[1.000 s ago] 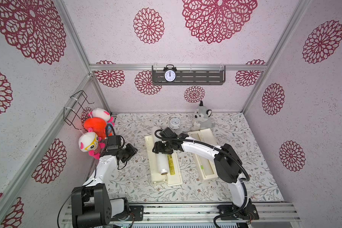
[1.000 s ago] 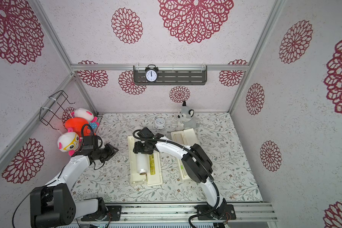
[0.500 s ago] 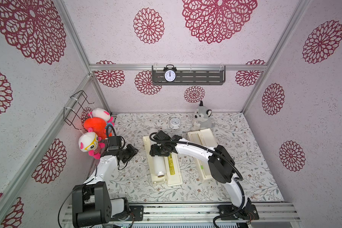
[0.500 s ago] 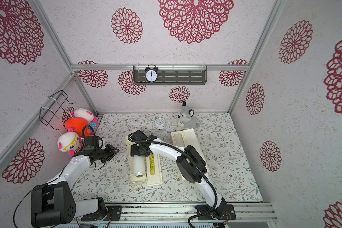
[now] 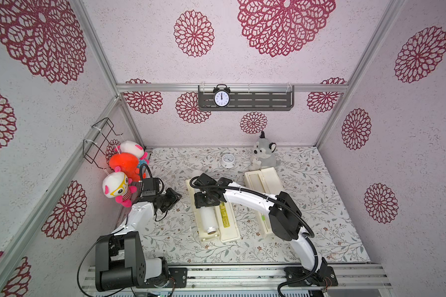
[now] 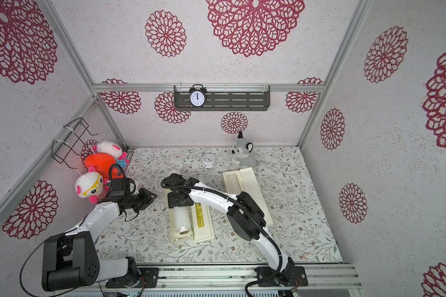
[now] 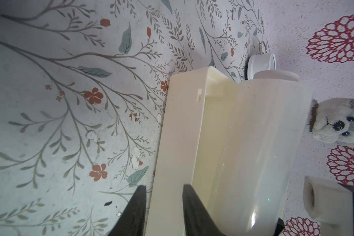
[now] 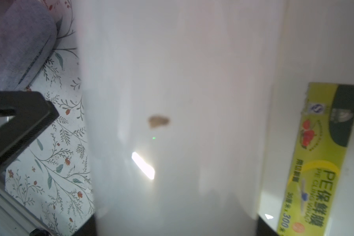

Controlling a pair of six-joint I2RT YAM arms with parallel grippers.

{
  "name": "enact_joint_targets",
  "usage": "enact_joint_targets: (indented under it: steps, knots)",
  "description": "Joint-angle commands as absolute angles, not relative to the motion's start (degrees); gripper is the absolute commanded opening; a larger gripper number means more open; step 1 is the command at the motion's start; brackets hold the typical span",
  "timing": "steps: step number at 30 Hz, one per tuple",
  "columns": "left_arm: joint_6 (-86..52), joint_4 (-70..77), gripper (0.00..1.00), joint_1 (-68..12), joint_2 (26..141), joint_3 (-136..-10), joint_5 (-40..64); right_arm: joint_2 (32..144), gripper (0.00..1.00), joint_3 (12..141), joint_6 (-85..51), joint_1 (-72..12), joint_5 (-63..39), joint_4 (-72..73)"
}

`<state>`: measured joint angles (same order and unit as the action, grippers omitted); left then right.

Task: Put plastic wrap rolls into dispensers
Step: Place the plastic wrap into the plastic wrap cutting box.

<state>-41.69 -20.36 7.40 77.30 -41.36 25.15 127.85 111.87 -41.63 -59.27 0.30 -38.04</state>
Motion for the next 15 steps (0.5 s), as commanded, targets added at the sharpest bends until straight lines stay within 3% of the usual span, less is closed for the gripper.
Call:
enact_joint_targets:
  steps: [1, 15]
  knots:
    - [-42.32, -17.78, 0.34, 7.29, 78.2, -40.98, 25.84, 125.3, 0.53, 115.32, -39.82, -60.24, 2.88, -36.77]
    - [-43.15, -15.94, 0.34, 6.51, 79.74, -40.47, 25.93, 125.38, 0.7, 114.23, -39.56, -61.78, 2.87, -36.7]
